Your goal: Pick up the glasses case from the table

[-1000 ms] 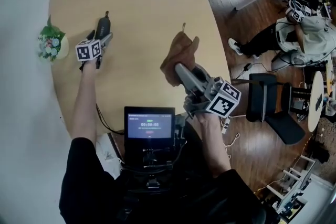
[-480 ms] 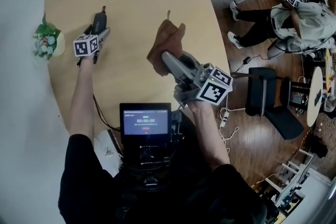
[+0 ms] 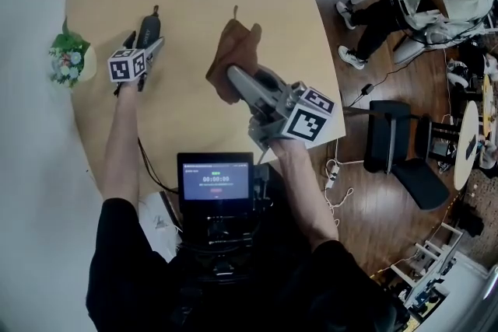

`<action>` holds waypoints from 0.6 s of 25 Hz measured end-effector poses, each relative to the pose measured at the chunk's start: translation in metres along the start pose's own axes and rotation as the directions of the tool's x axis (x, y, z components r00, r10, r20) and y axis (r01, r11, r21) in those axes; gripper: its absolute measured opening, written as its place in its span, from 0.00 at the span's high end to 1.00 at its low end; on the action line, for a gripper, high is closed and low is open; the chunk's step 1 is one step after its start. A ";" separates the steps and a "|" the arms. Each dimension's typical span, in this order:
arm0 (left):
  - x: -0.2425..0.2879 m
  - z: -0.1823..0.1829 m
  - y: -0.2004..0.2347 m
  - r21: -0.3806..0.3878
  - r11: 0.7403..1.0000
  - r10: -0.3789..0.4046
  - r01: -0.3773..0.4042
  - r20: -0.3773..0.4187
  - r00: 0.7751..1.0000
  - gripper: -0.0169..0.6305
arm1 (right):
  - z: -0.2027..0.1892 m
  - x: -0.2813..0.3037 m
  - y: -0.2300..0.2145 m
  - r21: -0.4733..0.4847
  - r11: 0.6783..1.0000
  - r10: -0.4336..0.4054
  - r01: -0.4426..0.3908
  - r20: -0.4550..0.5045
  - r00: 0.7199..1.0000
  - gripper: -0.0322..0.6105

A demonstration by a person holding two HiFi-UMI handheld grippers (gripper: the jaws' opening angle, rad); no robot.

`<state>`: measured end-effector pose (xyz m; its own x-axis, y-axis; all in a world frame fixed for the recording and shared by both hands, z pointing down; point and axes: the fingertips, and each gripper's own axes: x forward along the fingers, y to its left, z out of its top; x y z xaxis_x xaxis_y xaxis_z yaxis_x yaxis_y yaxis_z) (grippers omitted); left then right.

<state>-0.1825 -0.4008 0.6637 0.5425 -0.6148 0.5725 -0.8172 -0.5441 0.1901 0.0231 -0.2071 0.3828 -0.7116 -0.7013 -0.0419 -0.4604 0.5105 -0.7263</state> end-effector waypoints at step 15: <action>0.007 -0.008 0.009 0.054 0.998 0.036 -0.030 -0.108 0.993 0.41 | 0.005 0.009 0.004 0.000 1.000 0.003 -0.003 -0.014 1.000 0.86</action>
<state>-0.1872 -0.4055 0.6759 0.4886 -0.5687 0.6618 -0.8214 -0.5556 0.1290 0.0175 -0.2137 0.3765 -0.7204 -0.6927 -0.0343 -0.4586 0.5128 -0.7258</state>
